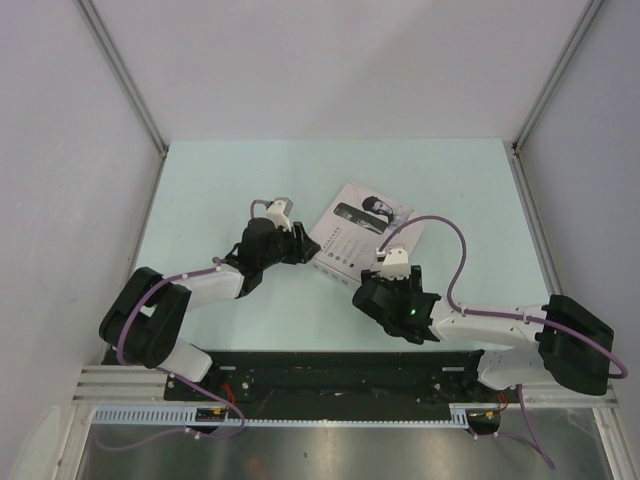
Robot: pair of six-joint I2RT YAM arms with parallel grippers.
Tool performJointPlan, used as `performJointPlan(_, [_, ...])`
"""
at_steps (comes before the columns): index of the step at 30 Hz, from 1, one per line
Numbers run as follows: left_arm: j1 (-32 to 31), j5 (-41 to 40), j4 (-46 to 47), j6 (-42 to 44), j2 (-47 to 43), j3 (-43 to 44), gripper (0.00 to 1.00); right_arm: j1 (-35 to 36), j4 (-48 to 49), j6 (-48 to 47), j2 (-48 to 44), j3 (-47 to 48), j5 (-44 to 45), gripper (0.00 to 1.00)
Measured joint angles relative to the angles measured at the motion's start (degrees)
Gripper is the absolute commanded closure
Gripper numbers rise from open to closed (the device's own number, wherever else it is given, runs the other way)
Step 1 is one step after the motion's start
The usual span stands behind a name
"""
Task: Sort the hair-cutting tools
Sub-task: Close the storage box at the center of the board.
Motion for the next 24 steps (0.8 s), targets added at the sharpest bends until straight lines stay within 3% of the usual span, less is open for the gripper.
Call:
performJointPlan(5, [0.0,0.0,0.0,0.0,0.0,0.0,0.44,-1.4,-0.2,0.0,-1.1,-0.4,0.1,0.15])
performJointPlan(9, [-0.1,-0.4,0.0,0.1,-1.2,-0.7,0.32,-4.9,-0.1,-0.1,-6.8,-0.9,-3.2,0.22])
performJointPlan(12, [0.0,-2.4,-1.6,0.2,-4.8,-2.7,0.32,-14.7,3.1,-1.7,-12.5,-0.9,-8.2,0.33])
performJointPlan(15, [0.0,-5.0,-3.3,-0.2,-10.6,-5.3,0.39,-26.7,8.0,-3.8,-13.2,-0.4,-13.4,0.43])
performJointPlan(17, [-0.1,-6.4,-3.5,-0.9,-14.3,-7.1,0.45,-33.3,10.9,-4.8,-9.5,1.0,-17.7,0.48])
performJointPlan(18, [-0.1,-7.1,-3.5,-1.6,-16.0,-8.1,0.46,-36.7,12.8,-5.3,-6.5,2.3,-20.2,0.59])
performJointPlan(20, [-0.6,-8.2,-3.4,-3.0,-17.9,-9.6,0.5,-42.4,16.5,-6.2,0.6,5.0,-25.8,0.64])
performJointPlan(21, [-1.0,-8.5,-3.4,-3.4,-18.0,-10.0,0.52,-44.8,18.0,-6.6,4.3,6.9,-28.0,0.73])
performJointPlan(24, [-3.3,-9.3,-3.6,-5.1,-15.4,-10.4,0.54,-49.2,21.5,-7.9,15.1,13.3,-33.1,0.83])
